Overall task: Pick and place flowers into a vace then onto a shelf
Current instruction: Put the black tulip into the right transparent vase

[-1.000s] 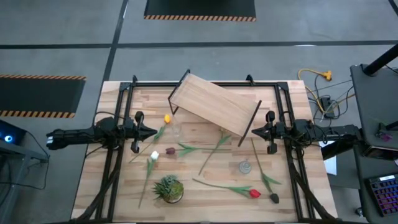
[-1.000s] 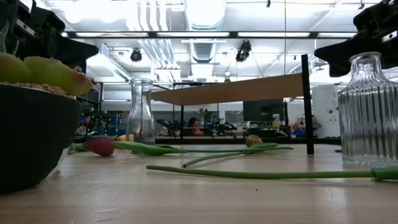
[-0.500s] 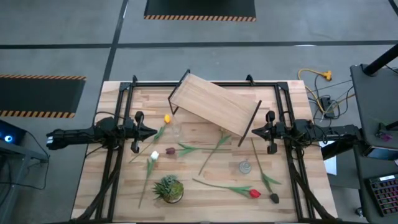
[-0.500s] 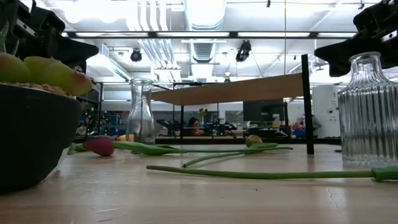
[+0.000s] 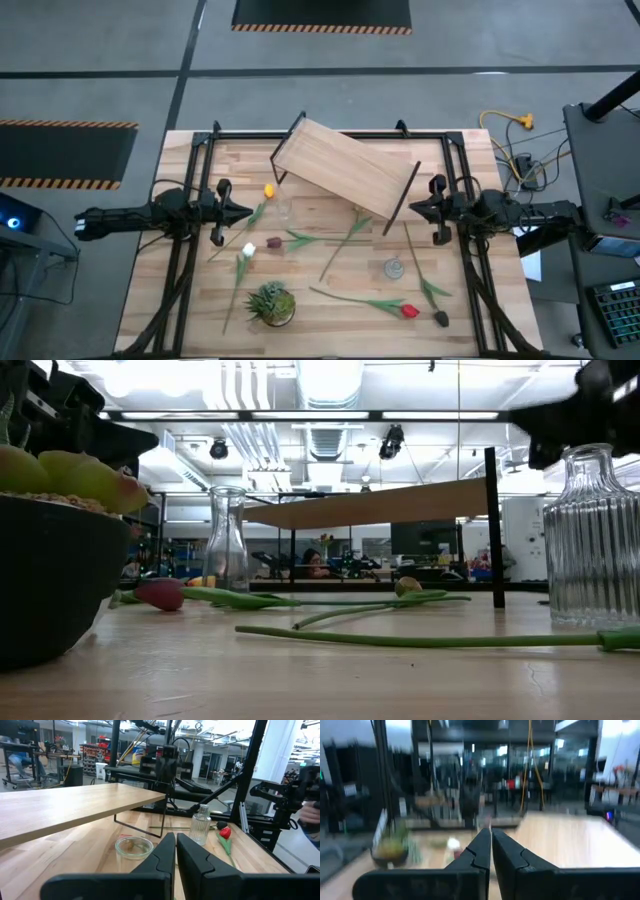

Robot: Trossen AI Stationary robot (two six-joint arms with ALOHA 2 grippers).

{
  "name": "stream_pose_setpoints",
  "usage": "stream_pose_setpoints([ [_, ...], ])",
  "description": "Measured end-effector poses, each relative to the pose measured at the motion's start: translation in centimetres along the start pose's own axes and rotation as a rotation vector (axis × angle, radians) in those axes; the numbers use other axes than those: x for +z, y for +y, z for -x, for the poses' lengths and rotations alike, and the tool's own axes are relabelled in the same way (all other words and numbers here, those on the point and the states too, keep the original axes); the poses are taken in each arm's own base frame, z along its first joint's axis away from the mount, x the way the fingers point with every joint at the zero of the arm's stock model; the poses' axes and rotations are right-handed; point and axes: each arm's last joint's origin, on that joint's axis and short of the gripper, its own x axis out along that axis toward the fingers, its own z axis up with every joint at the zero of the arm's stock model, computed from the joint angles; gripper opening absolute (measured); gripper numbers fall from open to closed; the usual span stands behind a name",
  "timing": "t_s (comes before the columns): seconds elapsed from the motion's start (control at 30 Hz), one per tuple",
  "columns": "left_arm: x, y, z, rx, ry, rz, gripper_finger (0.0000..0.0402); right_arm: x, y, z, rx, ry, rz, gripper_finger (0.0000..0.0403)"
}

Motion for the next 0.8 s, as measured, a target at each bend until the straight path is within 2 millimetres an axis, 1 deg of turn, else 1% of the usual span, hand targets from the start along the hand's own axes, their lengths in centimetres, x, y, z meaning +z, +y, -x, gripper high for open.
stream_pose_setpoints([
  [0.1, 0.0, 0.0, 0.0, 0.000, 0.000, 0.000, 0.0000, 0.9, 0.0, 0.0, 0.002, -0.089, -0.007, 0.0014],
  [0.2, 0.0, 0.0, 0.0, 0.000, 0.000, 0.000, 0.0000, 1.0, 0.0, 0.1, -0.020, -0.103, 0.019, 0.0034],
  [0.33, 0.0, 0.0, 0.0, 0.001, -0.001, 0.000, 0.0000, 1.0, -0.2, 0.1, -0.067, -0.099, 0.073, 0.0078],
  [0.43, 0.0, 0.0, 0.0, 0.001, 0.000, 0.000, 0.0000, 1.5, -0.1, 0.1, -0.056, -0.153, 0.075, 0.0117],
  [0.5, 0.0, 0.0, 0.0, 0.001, 0.000, 0.000, 0.0000, 1.9, 0.0, 0.2, -0.014, -0.202, 0.070, 0.0143],
  [0.6, 0.0, 0.0, 0.0, 0.001, -0.001, 0.000, 0.0000, 2.6, 0.3, 0.4, 0.098, -0.274, 0.081, 0.0173],
  [0.7, 0.0, 0.0, 0.0, 0.002, -0.001, 0.000, 0.0000, 3.1, 0.7, 0.6, 0.218, -0.334, 0.126, 0.0190],
  [0.8, 0.0, 0.0, 0.0, 0.003, -0.001, 0.000, 0.0000, 3.4, 0.8, 0.7, 0.252, -0.359, 0.142, 0.0196],
])
